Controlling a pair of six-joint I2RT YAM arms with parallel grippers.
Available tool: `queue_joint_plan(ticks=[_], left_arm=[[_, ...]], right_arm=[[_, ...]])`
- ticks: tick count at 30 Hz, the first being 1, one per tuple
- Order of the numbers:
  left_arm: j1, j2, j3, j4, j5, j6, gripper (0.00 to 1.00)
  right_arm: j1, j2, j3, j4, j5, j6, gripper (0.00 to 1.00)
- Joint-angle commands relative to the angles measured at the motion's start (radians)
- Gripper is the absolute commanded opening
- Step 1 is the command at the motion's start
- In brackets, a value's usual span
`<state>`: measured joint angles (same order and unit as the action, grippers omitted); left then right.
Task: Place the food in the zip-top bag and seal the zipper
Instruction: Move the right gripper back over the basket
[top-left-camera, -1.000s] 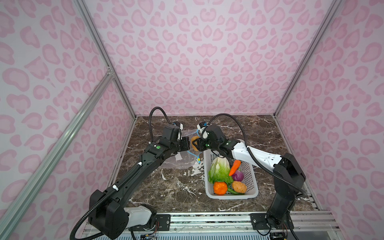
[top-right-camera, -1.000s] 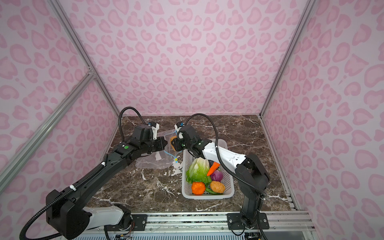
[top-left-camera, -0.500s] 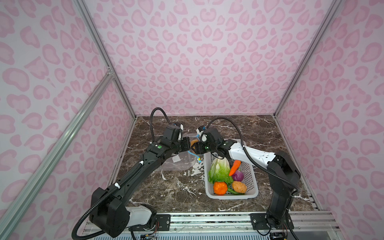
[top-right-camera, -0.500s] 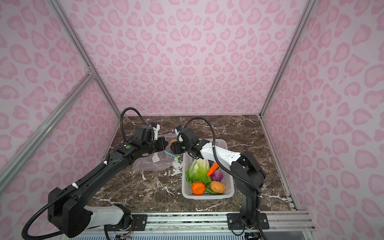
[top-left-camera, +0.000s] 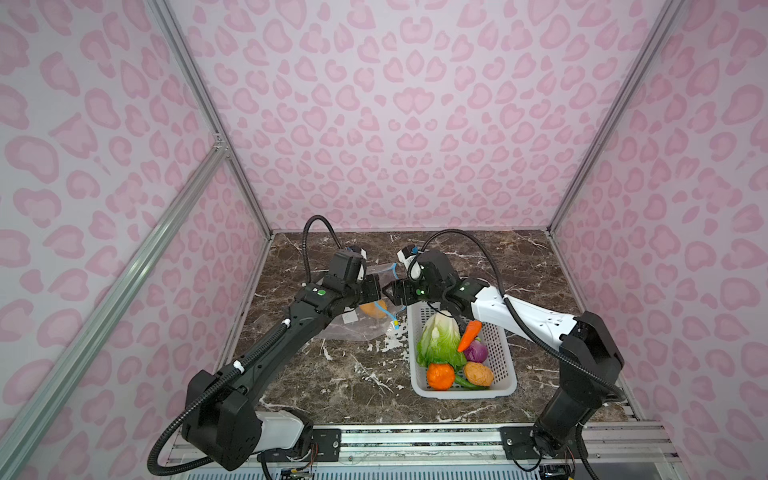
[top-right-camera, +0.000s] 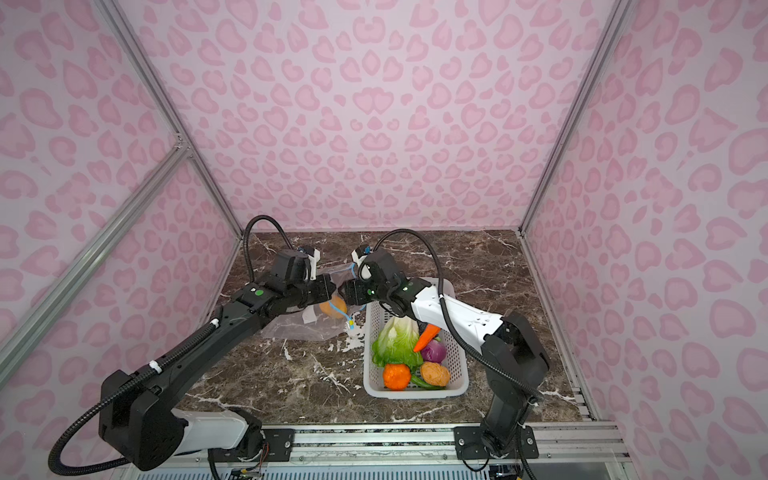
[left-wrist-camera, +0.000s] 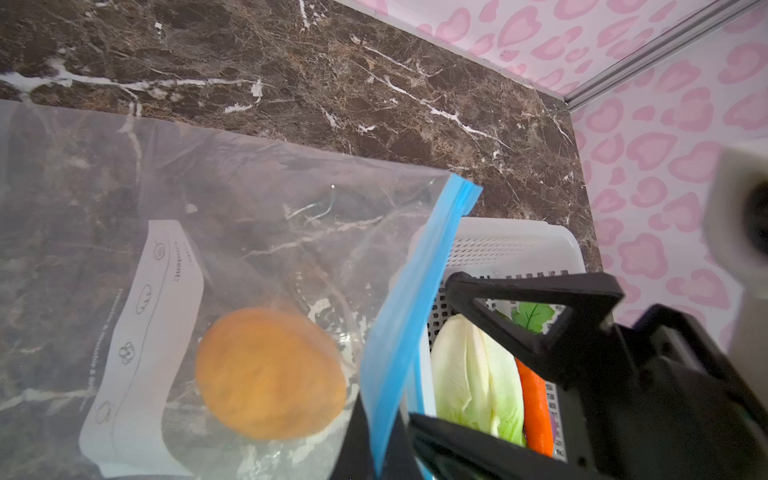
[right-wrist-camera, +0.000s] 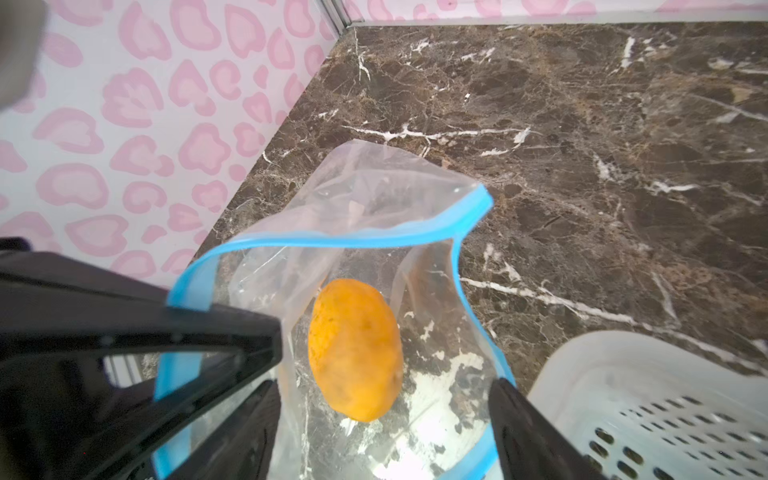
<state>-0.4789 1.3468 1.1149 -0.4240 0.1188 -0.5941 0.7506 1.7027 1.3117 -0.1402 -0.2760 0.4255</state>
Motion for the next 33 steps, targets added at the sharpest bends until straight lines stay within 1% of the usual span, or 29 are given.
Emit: queue_joint_plan(ticks=[1,3,6,10,13,15,19,22,26,30,33], left_arm=[[0.002,0.006,0.003,0.008,-0.019,-0.003,0.02],[0.001,0.007,0.004,0.009,-0.018,-0.001,0.02],[0.002,0.006,0.004,0.008,-0.020,0.001,0.02],[0.002,0.004,0.004,0.007,-0.022,0.005,0.02],[0.002,0.004,0.005,0.008,-0.017,0.009,0.02],[0.001,0.006,0.005,0.007,-0.015,0.009,0.02],[0.002,0.008,0.004,0.008,-0.012,0.006,0.02],[0.002,0.005,0.001,0.013,-0.007,0.003,0.02],[0.002,0.000,0.001,0.014,-0.007,0.002,0.02],[0.002,-0.003,-0.001,0.015,-0.008,0.005,0.02],[0.002,-0.003,0.000,0.016,-0.009,0.004,0.02]], right_arm=[[-0.014,-0.033,-0.020,0.004,0.000,0.004,0.79],[-0.033,-0.064,-0.027,-0.015,0.017,0.004,0.78],[-0.076,-0.113,-0.023,-0.097,0.082,0.010,0.77],[-0.149,-0.187,-0.031,-0.257,0.201,0.040,0.76],[-0.203,-0.242,-0.068,-0.366,0.247,0.073,0.76],[-0.233,-0.288,-0.125,-0.409,0.233,0.111,0.75],[-0.241,-0.371,-0.242,-0.442,0.234,0.169,0.74],[-0.242,-0.409,-0.331,-0.433,0.234,0.224,0.73],[-0.254,-0.422,-0.416,-0.371,0.219,0.285,0.73],[-0.297,-0.403,-0.448,-0.322,0.172,0.335,0.70],[-0.310,-0.397,-0.461,-0.325,0.166,0.372,0.69]])
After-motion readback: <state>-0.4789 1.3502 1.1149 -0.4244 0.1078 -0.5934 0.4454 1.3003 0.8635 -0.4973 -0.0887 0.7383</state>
